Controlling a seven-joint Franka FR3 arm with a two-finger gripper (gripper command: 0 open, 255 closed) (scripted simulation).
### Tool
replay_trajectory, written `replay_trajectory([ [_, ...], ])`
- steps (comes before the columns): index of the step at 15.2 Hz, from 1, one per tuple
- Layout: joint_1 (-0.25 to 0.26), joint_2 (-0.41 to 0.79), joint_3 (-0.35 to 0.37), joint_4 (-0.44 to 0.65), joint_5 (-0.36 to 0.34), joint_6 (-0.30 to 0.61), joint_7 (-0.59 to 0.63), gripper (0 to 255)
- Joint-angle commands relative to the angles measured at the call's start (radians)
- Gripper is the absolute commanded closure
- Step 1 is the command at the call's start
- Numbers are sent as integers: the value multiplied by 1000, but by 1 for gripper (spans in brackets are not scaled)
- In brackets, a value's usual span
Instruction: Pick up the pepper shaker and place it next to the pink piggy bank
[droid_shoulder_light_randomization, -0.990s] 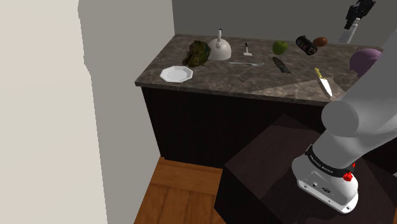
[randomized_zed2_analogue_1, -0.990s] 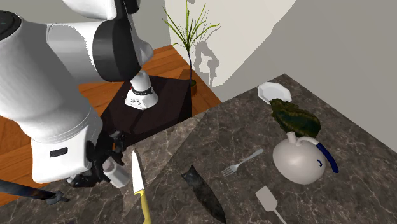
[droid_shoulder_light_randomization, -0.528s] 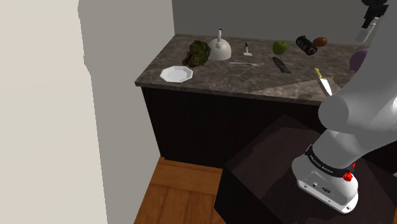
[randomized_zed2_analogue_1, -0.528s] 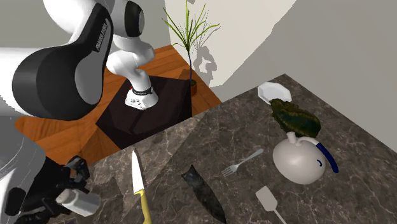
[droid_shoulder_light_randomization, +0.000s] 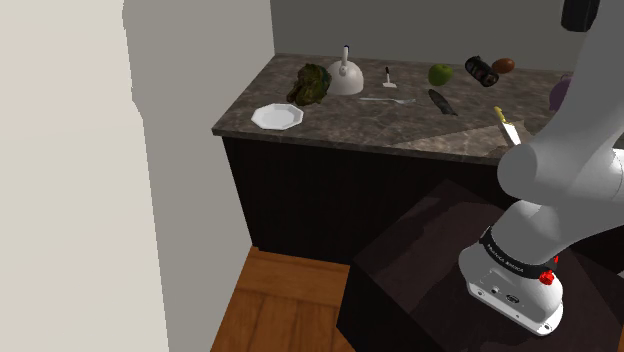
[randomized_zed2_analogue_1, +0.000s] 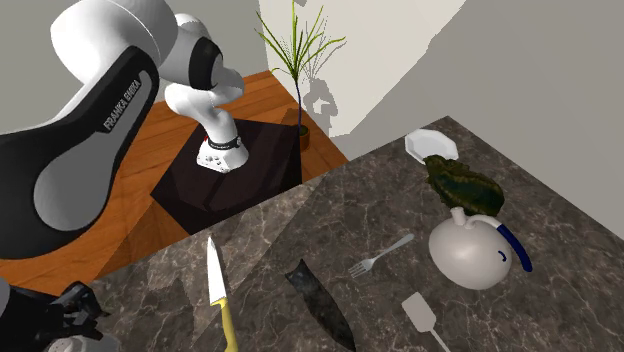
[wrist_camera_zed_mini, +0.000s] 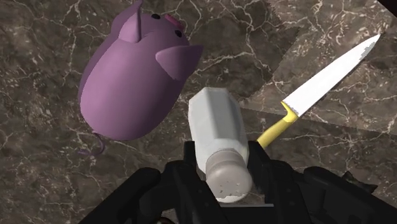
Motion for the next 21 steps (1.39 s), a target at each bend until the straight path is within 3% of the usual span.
replay_trajectory([
  [1, 10, -5, -1, -37, -2, 31, -3, 255],
  [21, 66, -4, 10, -318, 11, 300, -29, 255],
])
